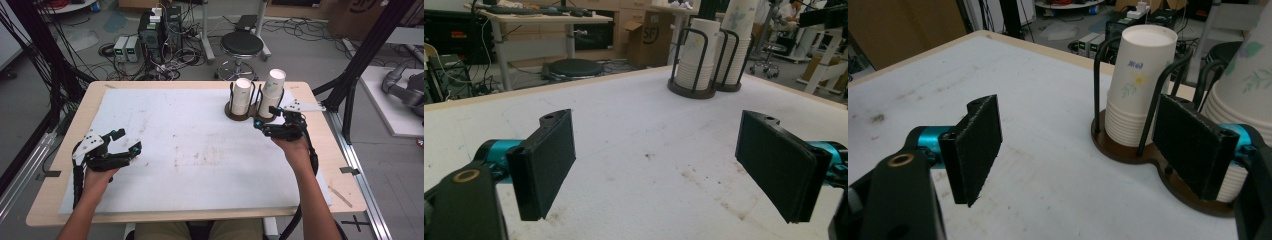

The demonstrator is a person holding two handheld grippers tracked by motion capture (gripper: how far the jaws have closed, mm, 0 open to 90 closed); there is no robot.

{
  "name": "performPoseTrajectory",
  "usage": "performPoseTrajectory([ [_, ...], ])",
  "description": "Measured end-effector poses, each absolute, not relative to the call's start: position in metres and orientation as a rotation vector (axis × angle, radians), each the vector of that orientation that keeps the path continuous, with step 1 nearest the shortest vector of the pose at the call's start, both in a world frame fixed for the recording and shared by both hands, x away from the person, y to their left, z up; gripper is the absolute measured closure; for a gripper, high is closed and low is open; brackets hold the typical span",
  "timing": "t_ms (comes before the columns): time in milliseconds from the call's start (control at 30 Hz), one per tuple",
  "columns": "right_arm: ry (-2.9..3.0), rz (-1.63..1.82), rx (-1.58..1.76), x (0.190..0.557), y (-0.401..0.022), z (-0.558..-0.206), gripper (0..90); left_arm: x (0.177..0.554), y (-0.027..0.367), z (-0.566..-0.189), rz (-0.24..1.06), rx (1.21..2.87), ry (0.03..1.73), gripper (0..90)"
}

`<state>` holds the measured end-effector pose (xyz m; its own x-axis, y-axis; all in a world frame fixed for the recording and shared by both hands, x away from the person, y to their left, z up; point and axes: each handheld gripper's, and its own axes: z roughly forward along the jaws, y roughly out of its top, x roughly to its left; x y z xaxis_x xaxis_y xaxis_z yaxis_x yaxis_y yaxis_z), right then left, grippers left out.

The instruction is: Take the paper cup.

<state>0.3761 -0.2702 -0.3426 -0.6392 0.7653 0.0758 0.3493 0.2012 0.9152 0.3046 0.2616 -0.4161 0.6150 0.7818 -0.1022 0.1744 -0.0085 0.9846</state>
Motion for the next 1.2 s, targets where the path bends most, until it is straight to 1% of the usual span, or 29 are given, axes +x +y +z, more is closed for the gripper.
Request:
performPoseTrajectory([
  [33, 2.086, 1.434, 1.042, 0.384, -0.267, -0.338, 20.7, 0.305, 0.261, -0.416, 0.578, 1.536, 0.832, 16.2],
  [367, 2.115, 1.379, 1.039, 0.420, -0.249, -0.316, 20.7, 0.306, 0.262, -0.417, 0.570, 1.533, 0.835, 16.2],
  [400, 2.120, 1.368, 1.040, 0.430, -0.245, -0.314, 20.8, 0.306, 0.262, -0.417, 0.569, 1.531, 0.835, 16.2],
  [700, 2.159, 1.279, 1.098, 0.470, -0.222, -0.312, 20.7, 0.306, 0.263, -0.417, 0.561, 1.523, 0.835, 16.2],
  [1067, 2.147, 1.189, 1.112, 0.499, -0.213, -0.310, 20.7, 0.307, 0.264, -0.418, 0.548, 1.515, 0.838, 16.2],
  [1200, 2.143, 1.163, 1.146, 0.507, -0.215, -0.316, 20.7, 0.307, 0.265, -0.418, 0.551, 1.519, 0.836, 16.2],
])
